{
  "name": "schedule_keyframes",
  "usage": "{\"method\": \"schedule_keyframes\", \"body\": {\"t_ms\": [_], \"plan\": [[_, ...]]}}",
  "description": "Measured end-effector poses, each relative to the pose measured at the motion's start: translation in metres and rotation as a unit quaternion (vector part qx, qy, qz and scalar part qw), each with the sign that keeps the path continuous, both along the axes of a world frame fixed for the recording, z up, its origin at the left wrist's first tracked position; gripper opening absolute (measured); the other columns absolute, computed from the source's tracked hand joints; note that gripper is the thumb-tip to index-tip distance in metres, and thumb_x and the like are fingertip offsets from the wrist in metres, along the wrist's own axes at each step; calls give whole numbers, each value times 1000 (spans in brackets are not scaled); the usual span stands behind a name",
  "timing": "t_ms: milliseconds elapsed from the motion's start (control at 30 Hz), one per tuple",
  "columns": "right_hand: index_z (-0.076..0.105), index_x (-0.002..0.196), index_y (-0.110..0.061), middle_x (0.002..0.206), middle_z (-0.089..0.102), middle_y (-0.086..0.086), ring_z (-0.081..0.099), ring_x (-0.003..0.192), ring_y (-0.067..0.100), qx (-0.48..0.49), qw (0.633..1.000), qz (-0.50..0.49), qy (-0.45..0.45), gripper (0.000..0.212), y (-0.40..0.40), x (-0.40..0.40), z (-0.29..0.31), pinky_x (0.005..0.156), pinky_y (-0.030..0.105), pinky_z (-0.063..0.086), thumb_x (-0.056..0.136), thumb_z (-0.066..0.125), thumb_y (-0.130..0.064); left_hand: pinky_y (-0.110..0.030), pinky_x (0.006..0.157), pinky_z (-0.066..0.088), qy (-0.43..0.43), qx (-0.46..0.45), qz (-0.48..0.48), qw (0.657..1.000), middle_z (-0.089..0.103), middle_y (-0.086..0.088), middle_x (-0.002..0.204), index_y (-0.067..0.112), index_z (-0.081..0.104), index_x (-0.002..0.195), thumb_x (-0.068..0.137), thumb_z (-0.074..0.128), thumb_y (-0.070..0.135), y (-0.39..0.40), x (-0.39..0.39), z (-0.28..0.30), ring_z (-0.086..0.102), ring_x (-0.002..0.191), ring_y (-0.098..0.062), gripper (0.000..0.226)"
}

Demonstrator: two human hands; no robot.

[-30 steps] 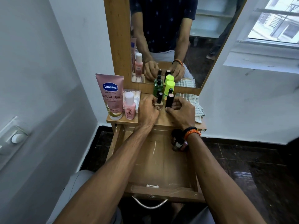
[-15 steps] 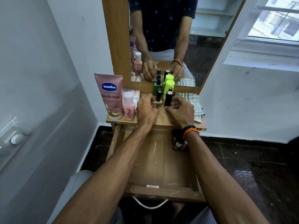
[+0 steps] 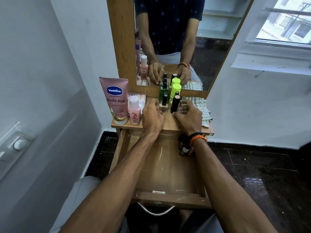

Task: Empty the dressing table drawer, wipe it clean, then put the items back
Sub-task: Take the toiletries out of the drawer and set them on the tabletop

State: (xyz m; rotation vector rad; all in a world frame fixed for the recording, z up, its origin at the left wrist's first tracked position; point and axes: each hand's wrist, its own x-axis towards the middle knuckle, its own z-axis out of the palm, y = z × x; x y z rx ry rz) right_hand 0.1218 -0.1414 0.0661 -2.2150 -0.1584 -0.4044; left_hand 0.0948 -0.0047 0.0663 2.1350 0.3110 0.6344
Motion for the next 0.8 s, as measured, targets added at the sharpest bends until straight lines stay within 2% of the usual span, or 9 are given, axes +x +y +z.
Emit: {"method": "schedule_keyframes", "body": {"t_ms": [133,233,433,567,667,800], "plan": [[68,110,-12,90,72,0,69,82,13,18,999,-17,-44,31,-8,-13,0,79,23,59,82,78,-10,-30,80,56,-22,0,1,1000,63,2,105,12,61,106,83,71,1,-9,-16,-1,60,93,-13,28],[70,104,-11,90,73,1,70,82,12,44,997,-31,-51,28,-21,-28,1,79,20,58,79,82,-12,-32,75,56,-42,18,-27,999,62,3,100,14,61,101,85,70,6,-15,-31,-4,61,89,-15,20],[73,96,-15,87,73,-5,70,79,7,82,992,-76,-64,19,-53,-73,-6,79,24,60,80,82,-13,-12,65,49,-39,23,-117,992,64,5,87,14,64,88,85,69,4,-26,-63,-22,59,77,-7,12],[76,90,-16,84,73,-6,70,77,8,34,993,-106,-36,9,-74,-95,-19,79,31,61,82,79,-14,-11,61,48,34,9,-186,982,67,8,88,17,70,92,85,73,10,-35,-75,-39,60,72,-2,10],[77,87,-16,81,73,-5,68,75,11,-27,994,-104,12,9,-83,-105,-31,80,36,61,80,78,-12,-20,70,54,77,32,-228,970,66,4,97,18,73,106,84,75,13,-43,-77,-47,62,76,-5,22],[77,99,-14,92,68,2,64,82,15,-94,992,-63,64,22,-85,-110,-46,80,37,59,79,82,-20,-28,76,57,103,64,-254,960,62,1,107,19,69,119,85,76,15,-53,-78,-54,62,87,-12,34]]}}
